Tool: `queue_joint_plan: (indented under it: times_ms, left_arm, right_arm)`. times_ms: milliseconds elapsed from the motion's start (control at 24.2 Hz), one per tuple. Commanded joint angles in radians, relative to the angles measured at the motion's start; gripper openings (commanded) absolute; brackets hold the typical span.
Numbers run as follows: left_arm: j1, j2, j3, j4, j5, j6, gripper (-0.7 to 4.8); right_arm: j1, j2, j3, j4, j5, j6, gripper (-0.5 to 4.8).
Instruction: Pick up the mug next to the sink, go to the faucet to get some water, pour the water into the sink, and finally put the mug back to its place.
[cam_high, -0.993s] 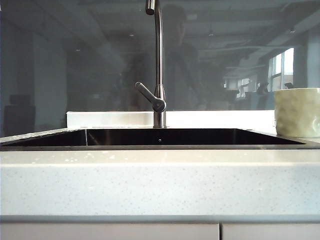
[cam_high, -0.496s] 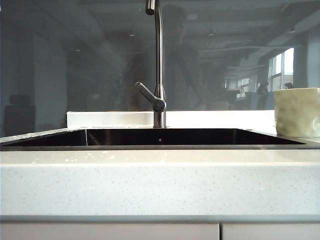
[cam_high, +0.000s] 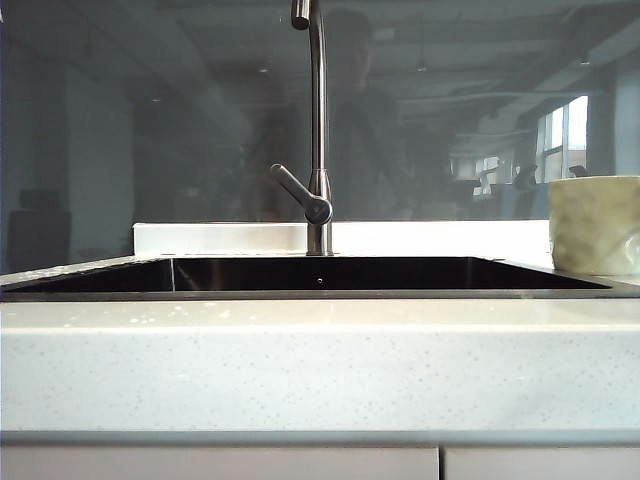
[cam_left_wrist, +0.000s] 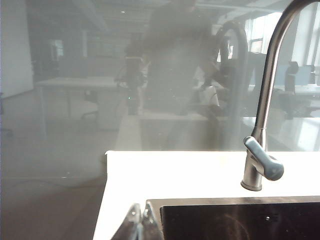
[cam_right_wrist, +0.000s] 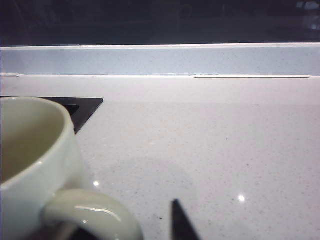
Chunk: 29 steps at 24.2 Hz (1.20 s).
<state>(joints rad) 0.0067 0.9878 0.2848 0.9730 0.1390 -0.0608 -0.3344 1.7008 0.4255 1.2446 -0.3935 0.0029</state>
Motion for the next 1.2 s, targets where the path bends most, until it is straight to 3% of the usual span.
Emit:
queue_joint_plan:
  times_ms: [41, 165, 290, 414, 455, 745, 869, 993, 1076, 1200]
  left_arm:
    - [0.0, -0.002, 0.004, 0.016, 0.003, 0.0, -0.05]
    - [0.0, -0.002, 0.004, 0.016, 0.004, 0.0, -0.05]
    - [0.0, -0.002, 0.004, 0.016, 0.004, 0.0, -0.05]
    - [0.0, -0.002, 0.004, 0.016, 0.004, 0.0, -0.05]
    - [0.0, -0.002, 0.004, 0.016, 0.004, 0.0, -0.05]
    - [-0.001, 0.061, 0.04, 0.009, 0.039, 0.0, -0.05]
    - [-0.001, 0.219, 0.138, 0.009, 0.101, 0.0, -0.05]
    - [-0.002, 0.399, 0.252, 0.013, 0.16, -0.001, -0.05]
    - [-0.002, 0.549, 0.351, 0.045, 0.225, 0.0, -0.05]
    - [-0.003, 0.804, 0.544, 0.131, 0.375, -0.024, -0.05]
  right_arm:
    - [0.003, -0.003, 0.002, 0.017, 0.006, 0.001, 1.06]
    - [0.01, -0.003, 0.002, 0.017, 0.01, 0.001, 0.95]
    - [0.011, -0.003, 0.002, 0.017, 0.01, 0.001, 0.39]
    - [0.011, -0.003, 0.002, 0.018, 0.01, 0.001, 0.34]
    - [0.011, -0.003, 0.002, 0.027, 0.009, 0.001, 0.0]
    - [0.011, -0.006, 0.011, 0.155, 0.025, 0.127, -0.03]
    - [0.054, -0.019, 0.038, 0.153, 0.034, 0.28, -0.03]
    - [0.135, -0.033, 0.077, 0.137, 0.035, 0.298, -0.03]
    - [0.211, -0.055, 0.13, 0.081, 0.04, 0.321, -0.03]
    - [0.338, -0.08, 0.29, -0.14, 0.04, 0.342, -0.03]
